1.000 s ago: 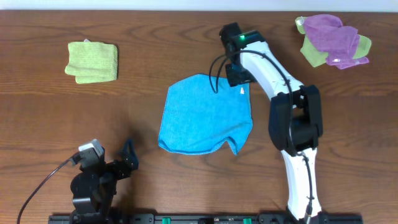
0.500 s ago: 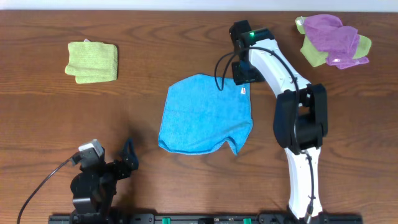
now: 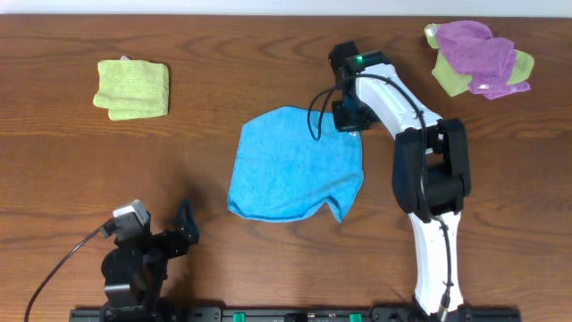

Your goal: Fold the cloth

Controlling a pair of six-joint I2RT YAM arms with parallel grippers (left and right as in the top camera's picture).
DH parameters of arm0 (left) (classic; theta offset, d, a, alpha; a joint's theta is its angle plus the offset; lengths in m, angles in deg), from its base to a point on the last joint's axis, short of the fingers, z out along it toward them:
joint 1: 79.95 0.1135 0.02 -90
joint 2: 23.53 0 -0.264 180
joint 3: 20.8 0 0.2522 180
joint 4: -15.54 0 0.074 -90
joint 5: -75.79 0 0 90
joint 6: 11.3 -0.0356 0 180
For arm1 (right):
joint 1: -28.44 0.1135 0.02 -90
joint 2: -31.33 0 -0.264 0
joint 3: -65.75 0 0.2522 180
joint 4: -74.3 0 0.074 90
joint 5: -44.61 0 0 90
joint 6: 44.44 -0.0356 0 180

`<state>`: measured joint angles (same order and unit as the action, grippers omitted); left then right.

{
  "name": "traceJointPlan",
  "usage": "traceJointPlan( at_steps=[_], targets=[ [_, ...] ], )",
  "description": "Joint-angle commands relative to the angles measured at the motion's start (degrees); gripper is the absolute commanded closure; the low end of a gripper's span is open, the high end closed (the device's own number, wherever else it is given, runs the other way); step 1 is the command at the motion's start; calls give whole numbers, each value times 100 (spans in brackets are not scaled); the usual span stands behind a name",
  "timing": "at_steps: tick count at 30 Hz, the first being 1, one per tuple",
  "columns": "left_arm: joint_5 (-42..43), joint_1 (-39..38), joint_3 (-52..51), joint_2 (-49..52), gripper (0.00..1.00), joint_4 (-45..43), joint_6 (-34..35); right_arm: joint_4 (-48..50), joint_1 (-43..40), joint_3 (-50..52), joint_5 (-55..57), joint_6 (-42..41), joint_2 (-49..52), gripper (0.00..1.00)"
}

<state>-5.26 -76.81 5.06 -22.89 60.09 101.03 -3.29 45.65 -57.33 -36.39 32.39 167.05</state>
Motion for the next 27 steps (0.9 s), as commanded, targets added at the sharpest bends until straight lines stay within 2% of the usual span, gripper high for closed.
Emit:
traceJointPlan(
  at_steps=[1, 11, 14, 16, 17, 21, 22, 24, 27],
  targets=[
    [-42, -17, 7, -11, 5, -22, -2, 299, 15, 66, 17, 111, 42, 99],
    [-42, -15, 7, -11, 5, -20, -2, 1648, 0, 61, 365, 275, 42, 99],
    [-44, -17, 7, -11, 5, -15, -2, 1797, 0, 61, 365, 275, 42, 99],
    [-35, -17, 7, -11, 5, 48, 0, 1613, 9, 26, 365, 267, 22, 72],
    [-17, -17, 7, -11, 5, 120, 0, 1482, 13, -17, 363, 232, 7, 64],
    [-9, -17, 7, -11, 5, 614, -2, 968, 63, -302, 111, 120, -225, 55],
    [-13, -17, 4, -11, 5, 850, 11, 907, 83, -417, -111, 120, -378, 49],
    [101, -17, 7, -11, 5, 859, 157, 868, 105, -549, -417, 68, -575, 40],
    [562, -17, 83, 48, 4, 549, 229, 737, 118, -671, -942, -197, -927, 33]
  ],
)
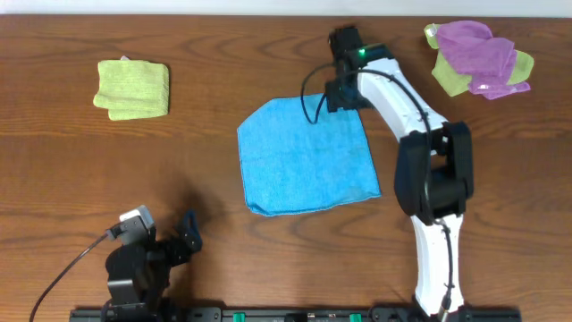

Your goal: Fold the cloth

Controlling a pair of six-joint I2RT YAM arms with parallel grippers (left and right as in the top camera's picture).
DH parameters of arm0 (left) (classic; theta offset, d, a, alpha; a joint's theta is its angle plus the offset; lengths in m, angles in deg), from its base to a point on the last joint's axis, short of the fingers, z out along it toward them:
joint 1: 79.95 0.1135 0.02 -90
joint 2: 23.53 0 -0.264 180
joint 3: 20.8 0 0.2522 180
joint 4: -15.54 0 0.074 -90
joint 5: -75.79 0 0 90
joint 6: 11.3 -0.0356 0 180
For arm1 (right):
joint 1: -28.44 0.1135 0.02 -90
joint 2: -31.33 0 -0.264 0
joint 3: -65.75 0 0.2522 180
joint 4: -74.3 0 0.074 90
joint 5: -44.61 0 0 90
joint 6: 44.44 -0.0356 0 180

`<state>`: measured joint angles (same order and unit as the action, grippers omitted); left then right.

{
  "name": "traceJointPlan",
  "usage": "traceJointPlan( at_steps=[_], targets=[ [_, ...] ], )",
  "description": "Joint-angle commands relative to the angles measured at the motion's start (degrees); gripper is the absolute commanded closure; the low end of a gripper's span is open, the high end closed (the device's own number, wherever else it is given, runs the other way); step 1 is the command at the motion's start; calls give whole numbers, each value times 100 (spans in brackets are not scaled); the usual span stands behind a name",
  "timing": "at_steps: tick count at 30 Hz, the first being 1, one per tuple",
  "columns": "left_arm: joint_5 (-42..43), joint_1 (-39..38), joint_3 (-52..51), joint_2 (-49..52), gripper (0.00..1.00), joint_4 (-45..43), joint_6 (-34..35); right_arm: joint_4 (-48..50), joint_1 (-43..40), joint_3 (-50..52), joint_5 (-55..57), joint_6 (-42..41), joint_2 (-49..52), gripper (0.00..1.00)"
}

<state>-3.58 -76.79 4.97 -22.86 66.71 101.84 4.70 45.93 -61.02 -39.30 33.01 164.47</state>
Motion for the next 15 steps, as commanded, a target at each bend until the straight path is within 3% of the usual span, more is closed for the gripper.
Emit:
traceJointPlan(
  at_steps=[1, 4, 7, 12, 15],
  targets=[
    [404, -20, 160, 107, 4, -122, 208, -109, 90, -310, -824, -291, -782, 29],
    [481, -20, 612, 542, 4, -118, 264, -466, 52, -310, -1261, -280, -1108, 20],
    [459, -20, 1419, 1364, 4, 24, 140, -1058, -59, -310, -1506, -55, -1351, 18],
    [450, -20, 3139, 3320, 4, 1029, -48, -1856, -374, -306, -2173, 282, -1556, 11],
    [1038, -22, 3976, 4465, 4, 1412, -44, -2297, -570, -304, -2382, 518, -1626, 9]
  ],
)
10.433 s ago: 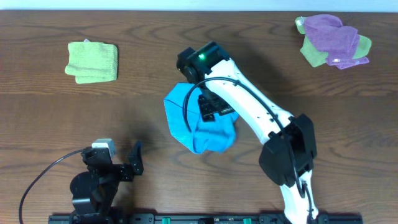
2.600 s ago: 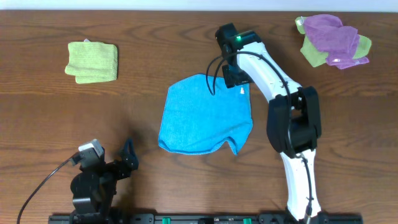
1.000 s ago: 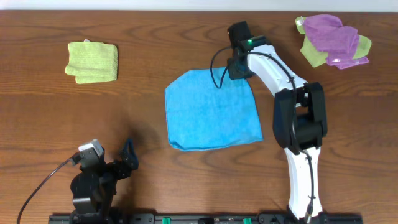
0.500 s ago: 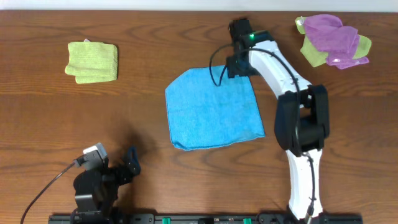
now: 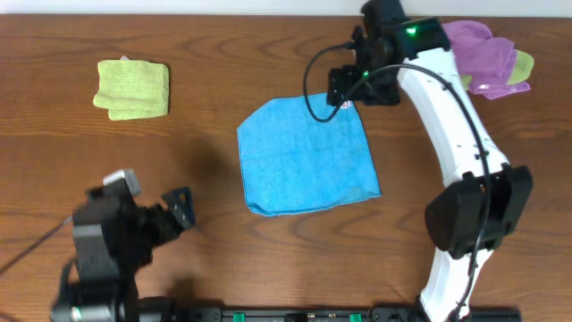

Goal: Fold the cloth
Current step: 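Move both grippers to the blue cloth's bottom-left and bottom-right corners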

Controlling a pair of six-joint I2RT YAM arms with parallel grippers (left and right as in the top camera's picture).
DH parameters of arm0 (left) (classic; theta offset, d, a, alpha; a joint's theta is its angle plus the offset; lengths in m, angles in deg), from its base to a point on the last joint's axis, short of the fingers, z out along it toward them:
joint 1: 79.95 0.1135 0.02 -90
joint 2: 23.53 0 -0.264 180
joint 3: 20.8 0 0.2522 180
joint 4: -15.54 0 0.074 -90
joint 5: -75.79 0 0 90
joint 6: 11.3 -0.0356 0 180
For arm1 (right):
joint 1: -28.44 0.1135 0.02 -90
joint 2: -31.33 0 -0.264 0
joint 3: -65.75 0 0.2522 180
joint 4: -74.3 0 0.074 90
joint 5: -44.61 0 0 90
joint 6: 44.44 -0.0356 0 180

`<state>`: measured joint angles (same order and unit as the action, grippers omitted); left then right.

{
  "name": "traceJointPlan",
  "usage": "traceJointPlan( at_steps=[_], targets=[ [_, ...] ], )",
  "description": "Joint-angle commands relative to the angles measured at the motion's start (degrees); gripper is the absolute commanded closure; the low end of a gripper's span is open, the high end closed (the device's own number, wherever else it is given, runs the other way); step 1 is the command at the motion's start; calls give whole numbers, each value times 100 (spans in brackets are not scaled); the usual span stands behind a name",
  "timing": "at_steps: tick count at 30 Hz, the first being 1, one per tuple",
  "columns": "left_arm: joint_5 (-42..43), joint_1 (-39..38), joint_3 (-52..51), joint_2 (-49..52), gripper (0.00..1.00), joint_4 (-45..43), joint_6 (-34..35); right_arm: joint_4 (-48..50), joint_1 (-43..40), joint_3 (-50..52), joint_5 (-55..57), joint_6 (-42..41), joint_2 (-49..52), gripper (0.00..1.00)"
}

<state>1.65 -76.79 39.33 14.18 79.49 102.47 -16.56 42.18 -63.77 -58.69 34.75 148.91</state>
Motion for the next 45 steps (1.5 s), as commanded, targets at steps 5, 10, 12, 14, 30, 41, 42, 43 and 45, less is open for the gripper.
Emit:
traceJointPlan(
  at_steps=[5, 10, 12, 14, 30, 41, 42, 43, 45],
  targets=[
    [2177, -20, 981, 1891, 5, -173, -98, -575, -514, 131, -743, 680, -256, 6],
    [3123, -20, 981, 2562, 5, -669, 92, -750, -914, 498, -1123, 999, -608, 2],
    [3176, -20, 981, 2743, 5, -765, 225, -723, -1084, 901, -1180, 1143, -870, 2],
    [3150, -20, 981, 2844, 5, -822, 223, -584, -1252, 1497, -1250, 1283, -1207, 2],
    [2433, -256, -774, 2861, 5, -2116, 2699, 2929, -1779, 6234, -2870, 109, -2627, 1],
    [2496, -601, -2002, 2863, 5, -3377, 4079, 3639, -1779, 7064, -2855, -616, -2627, 2],
    [2415, -675, -2033, 2868, 5, -3403, 4151, 3703, -1779, 7101, -2855, -673, -2627, 2],
    [2299, -785, -2063, 2872, 5, -3418, 4247, 3783, -1779, 7154, -2852, -756, -2627, 2],
    [2170, -927, -2076, 2900, 5, -3440, 4336, 3884, -1779, 7208, -2850, -796, -2627, 2]
  ],
)
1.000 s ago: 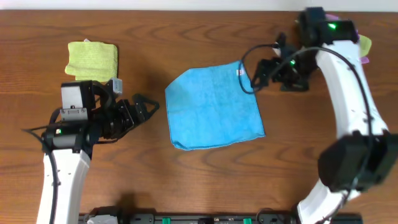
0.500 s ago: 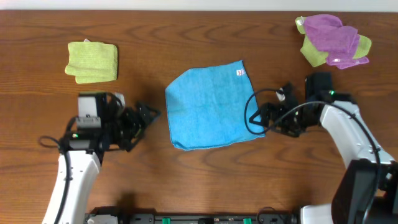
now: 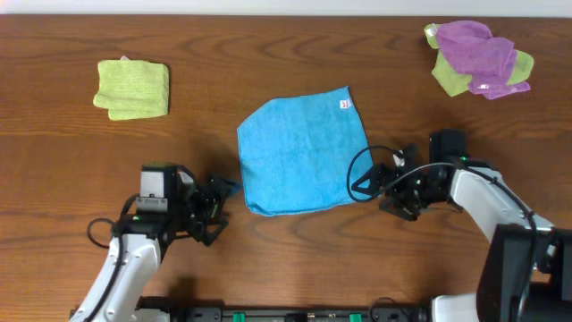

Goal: Fold the cloth
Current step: 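Move both grippers to the blue cloth's bottom-left and bottom-right corners, then grasp the bottom corners with both grippers and lift them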

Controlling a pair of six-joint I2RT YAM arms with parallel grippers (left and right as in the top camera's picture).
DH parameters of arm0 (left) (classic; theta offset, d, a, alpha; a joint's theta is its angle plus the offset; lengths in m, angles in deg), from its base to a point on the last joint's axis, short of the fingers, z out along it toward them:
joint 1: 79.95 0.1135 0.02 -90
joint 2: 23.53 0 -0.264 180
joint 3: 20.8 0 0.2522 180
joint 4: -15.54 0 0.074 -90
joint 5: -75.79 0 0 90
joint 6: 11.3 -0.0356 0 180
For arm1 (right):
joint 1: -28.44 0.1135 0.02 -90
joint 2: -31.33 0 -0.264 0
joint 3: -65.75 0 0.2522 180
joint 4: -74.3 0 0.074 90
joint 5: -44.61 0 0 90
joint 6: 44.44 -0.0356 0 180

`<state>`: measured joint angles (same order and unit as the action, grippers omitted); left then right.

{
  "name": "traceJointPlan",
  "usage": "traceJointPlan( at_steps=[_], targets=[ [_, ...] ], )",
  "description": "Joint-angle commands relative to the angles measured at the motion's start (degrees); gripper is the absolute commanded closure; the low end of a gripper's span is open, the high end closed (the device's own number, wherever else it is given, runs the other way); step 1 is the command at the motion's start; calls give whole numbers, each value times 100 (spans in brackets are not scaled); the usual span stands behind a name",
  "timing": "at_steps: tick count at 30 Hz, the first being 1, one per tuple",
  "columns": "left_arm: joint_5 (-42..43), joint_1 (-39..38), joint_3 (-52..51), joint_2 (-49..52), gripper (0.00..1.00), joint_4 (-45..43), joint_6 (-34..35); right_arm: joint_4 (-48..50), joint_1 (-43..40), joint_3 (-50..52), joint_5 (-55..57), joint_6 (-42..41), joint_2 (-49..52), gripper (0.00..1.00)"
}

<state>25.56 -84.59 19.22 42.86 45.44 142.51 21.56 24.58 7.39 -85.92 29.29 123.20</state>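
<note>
The blue cloth (image 3: 304,148) lies spread flat in the middle of the table, with a small white tag at its far right corner. My left gripper (image 3: 220,208) sits low at the cloth's near left corner, its fingers (image 3: 214,186) apart and just off the edge. By the near right corner my right gripper (image 3: 379,184) also looks open, holding nothing. A black cable loop hides part of that corner.
A folded light-green cloth (image 3: 132,88) lies at the far left. A heap of purple and green cloths (image 3: 481,58) sits at the far right corner. The dark wooden table (image 3: 71,152) surrounds the cloth.
My right gripper has left the cloth's far right corner and now sits low at the near right corner. The left gripper has moved right to the near left corner. The cloth has not moved.
The cloth lay rumpled, its near edge curled, with my right gripper on the far right corner and the left arm parked at the front. Then the cloth was flat, the gripper still there. Now both grippers are at the near corners.
</note>
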Motion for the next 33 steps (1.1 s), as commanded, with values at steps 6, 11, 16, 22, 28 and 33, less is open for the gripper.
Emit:
traceJointPlan(
  at_steps=[6, 11, 16, 22, 28, 33],
  targets=[
    [-352, -503, -66, 437, 5, -566, 649, 269, -20, 125, 4, -474, -57, 3],
    [-330, -686, -66, 885, 5, -1117, 898, 372, -20, 127, 181, -557, -57, 3],
    [-271, -793, -66, 1268, 5, -1478, 1040, 442, -20, 127, 227, -603, -57, 5],
    [-271, -793, -66, 1561, 5, -1729, 1113, 568, -20, 127, 262, -756, -57, 7],
    [-269, -944, -66, 1825, 5, -2031, 1266, 629, -13, 127, 260, -857, -57, 9],
    [-273, -1213, -66, 2059, 5, -2380, 1381, 686, 111, 127, 282, -901, -48, 8]
  ],
)
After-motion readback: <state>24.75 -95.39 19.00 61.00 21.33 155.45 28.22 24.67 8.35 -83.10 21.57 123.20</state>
